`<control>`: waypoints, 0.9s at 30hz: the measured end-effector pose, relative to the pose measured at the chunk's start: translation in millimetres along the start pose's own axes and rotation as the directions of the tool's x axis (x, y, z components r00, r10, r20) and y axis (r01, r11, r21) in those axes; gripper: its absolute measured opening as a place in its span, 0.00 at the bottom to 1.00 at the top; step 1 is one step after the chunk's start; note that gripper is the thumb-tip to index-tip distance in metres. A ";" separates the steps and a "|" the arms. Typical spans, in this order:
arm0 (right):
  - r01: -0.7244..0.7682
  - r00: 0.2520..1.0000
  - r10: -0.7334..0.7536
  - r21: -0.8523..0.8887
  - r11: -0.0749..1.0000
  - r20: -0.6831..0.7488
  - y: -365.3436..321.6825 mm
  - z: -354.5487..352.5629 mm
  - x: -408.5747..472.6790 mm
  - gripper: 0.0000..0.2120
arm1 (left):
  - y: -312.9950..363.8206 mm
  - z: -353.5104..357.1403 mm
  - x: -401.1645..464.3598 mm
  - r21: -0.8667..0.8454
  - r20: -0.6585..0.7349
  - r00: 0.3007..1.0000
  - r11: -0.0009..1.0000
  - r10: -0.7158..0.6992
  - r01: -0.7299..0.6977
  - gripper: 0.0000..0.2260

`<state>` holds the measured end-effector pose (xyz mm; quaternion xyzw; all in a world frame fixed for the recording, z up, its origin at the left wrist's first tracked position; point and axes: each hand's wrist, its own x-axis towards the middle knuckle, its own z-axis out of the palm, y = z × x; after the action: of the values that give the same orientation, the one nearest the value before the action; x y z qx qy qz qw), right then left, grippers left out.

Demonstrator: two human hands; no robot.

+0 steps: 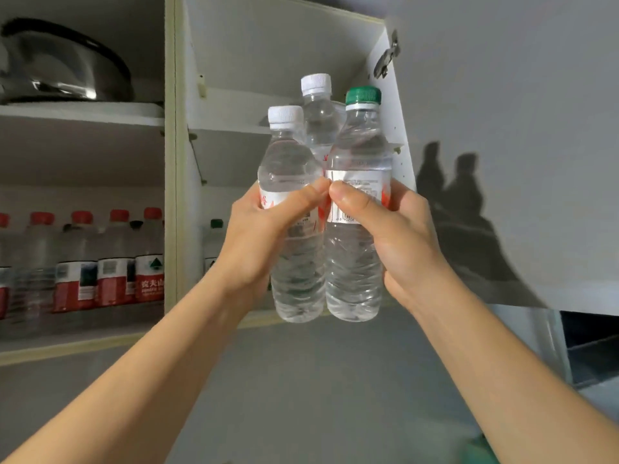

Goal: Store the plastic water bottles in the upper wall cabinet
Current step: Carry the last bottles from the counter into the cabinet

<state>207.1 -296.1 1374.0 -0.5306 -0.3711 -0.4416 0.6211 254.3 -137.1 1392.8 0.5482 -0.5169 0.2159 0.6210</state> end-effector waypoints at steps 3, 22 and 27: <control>-0.014 1.000 0.014 -0.061 0.998 -0.007 18.2 -34.7 22.2 0.16 | -32.1 24.1 27.0 -0.060 -0.024 0.999 0.997 -0.048 0.046 0.23; -0.208 0.969 0.171 -0.216 0.954 -0.180 147.4 -130.3 72.0 0.15 | -166.0 81.2 106.2 0.090 -0.361 0.888 0.938 -0.284 0.336 0.31; -0.260 0.953 0.182 -0.345 0.902 -0.242 161.7 -138.1 83.2 0.20 | -191.8 91.6 104.3 0.181 -0.451 0.866 0.928 -0.216 0.326 0.28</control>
<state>386.2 -437.7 1375.5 -0.6299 -0.1519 -0.4822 0.5896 416.1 -309.6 1384.2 0.6299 -0.2555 0.3034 0.6678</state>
